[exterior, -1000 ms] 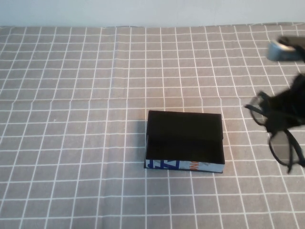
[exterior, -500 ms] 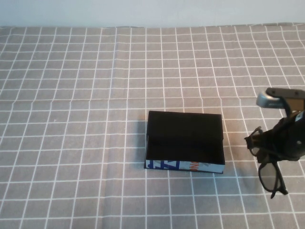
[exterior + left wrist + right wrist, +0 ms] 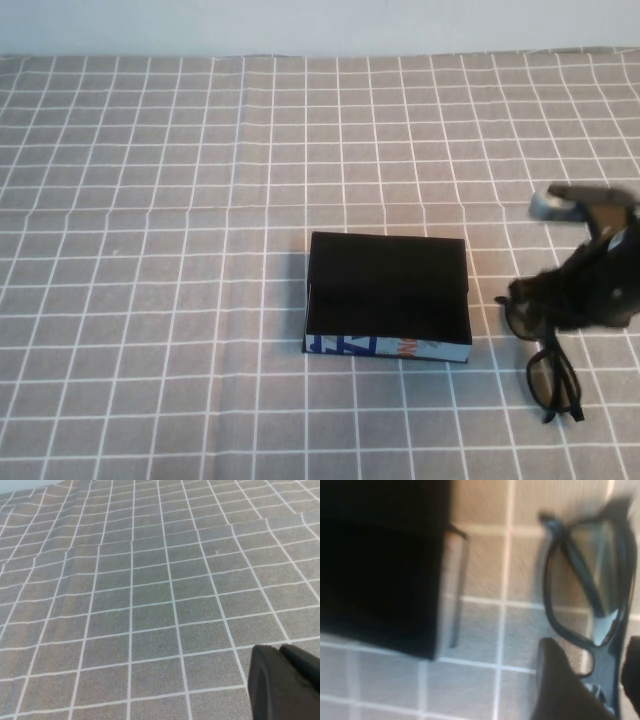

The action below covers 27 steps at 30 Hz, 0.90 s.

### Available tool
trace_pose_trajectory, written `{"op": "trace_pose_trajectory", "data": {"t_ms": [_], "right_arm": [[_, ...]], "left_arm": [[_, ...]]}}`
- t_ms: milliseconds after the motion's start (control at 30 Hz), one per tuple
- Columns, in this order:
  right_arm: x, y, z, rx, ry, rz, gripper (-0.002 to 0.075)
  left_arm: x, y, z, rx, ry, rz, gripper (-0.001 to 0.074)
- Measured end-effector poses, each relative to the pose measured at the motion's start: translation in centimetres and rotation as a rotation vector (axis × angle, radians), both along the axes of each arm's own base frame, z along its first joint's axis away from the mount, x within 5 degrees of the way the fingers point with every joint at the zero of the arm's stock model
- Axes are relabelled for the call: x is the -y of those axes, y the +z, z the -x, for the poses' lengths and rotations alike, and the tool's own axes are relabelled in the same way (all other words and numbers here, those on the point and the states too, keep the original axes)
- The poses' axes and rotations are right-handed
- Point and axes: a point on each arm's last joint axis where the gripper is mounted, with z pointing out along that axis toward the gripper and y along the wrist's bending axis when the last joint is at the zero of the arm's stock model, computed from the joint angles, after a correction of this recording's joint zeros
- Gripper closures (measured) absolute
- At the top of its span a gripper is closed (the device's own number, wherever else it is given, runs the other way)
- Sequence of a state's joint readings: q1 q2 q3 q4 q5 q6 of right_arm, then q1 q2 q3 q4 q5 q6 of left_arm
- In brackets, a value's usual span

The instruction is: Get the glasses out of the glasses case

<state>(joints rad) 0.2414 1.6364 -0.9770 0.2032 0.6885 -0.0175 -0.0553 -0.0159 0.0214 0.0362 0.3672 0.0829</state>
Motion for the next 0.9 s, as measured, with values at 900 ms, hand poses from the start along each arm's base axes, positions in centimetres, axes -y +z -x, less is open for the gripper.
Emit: {"op": "trace_pose_trajectory", "data": {"t_ms": [900], "right_arm": [[5.3,11.4,19.6,0.913,-0.075,-0.235,0.0742]], "left_arm": [[0.0,0.0,0.0,0.000,0.000,0.000,0.0739]]}}
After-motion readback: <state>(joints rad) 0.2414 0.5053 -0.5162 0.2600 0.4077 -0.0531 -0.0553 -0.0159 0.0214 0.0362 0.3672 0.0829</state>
